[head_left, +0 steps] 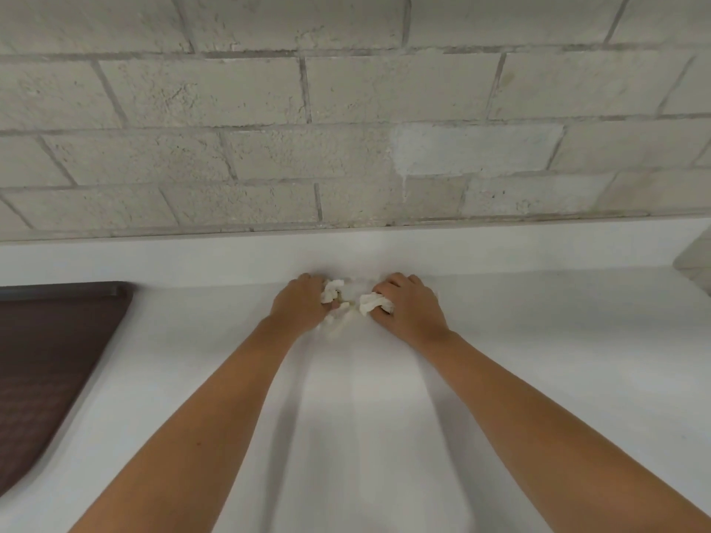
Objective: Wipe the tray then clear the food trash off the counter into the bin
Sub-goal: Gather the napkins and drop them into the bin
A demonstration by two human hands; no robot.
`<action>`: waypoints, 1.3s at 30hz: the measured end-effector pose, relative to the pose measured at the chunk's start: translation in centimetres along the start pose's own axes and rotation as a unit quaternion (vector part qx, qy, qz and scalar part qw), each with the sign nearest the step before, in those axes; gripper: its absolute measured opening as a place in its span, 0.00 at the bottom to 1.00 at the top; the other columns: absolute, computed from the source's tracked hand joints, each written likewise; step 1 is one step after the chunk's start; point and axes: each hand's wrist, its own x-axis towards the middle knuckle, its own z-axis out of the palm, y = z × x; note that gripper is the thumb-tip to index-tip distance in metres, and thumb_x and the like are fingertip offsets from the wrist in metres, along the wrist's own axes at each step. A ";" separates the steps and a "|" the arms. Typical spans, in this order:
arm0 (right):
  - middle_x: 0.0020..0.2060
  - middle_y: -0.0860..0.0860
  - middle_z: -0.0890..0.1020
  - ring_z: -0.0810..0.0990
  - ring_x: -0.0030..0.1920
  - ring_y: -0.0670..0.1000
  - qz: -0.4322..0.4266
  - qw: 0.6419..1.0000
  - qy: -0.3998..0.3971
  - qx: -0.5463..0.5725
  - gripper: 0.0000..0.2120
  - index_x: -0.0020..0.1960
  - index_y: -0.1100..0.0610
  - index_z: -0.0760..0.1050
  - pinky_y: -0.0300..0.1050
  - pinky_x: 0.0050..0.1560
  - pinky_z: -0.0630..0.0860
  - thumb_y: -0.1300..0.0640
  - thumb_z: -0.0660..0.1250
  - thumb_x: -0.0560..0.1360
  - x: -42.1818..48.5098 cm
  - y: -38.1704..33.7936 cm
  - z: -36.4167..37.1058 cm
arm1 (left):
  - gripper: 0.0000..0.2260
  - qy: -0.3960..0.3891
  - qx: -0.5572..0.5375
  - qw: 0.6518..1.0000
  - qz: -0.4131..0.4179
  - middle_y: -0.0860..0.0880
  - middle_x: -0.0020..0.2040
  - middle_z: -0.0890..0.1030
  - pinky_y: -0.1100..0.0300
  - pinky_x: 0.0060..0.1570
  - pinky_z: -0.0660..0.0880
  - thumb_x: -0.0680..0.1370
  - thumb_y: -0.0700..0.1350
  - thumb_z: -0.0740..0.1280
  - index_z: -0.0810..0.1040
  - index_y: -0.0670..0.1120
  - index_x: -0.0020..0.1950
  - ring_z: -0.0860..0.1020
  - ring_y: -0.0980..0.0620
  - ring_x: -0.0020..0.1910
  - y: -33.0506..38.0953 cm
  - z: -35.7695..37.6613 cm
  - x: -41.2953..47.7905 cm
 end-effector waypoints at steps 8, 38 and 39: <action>0.42 0.56 0.78 0.79 0.42 0.60 0.049 0.998 -0.046 0.020 0.10 0.51 0.57 0.77 0.49 0.39 0.74 0.54 0.67 0.71 -0.7 -0.7 -0.8 | 0.11 -0.068 0.009 0.998 -0.013 0.49 0.40 0.78 0.60 0.39 0.69 0.69 0.48 0.72 0.77 0.45 0.48 0.76 0.49 0.41 1.7 -2.0 -0.7; 0.23 0.46 0.70 0.67 0.25 0.46 0.274 0.863 -0.010 0.425 0.14 0.32 0.51 0.74 0.37 0.27 0.63 0.65 0.62 0.73 -9.3 -2.9 -7.2 | 0.02 0.003 -0.459 0.886 -0.064 0.50 0.35 0.83 0.61 0.41 0.77 0.75 0.40 0.68 0.80 0.45 0.43 0.83 0.56 0.37 3.7 -1.5 -9.4; 0.23 0.47 0.70 0.66 0.24 0.48 0.281 0.854 -0.006 0.438 0.13 0.33 0.52 0.74 0.38 0.27 0.62 0.64 0.62 0.74 -10.3 -3.1 -7.9 | 0.02 -0.013 -0.495 0.867 -0.060 0.49 0.36 0.84 0.60 0.42 0.78 0.76 0.40 0.68 0.80 0.44 0.44 0.84 0.54 0.39 4.7 -1.4 -10.5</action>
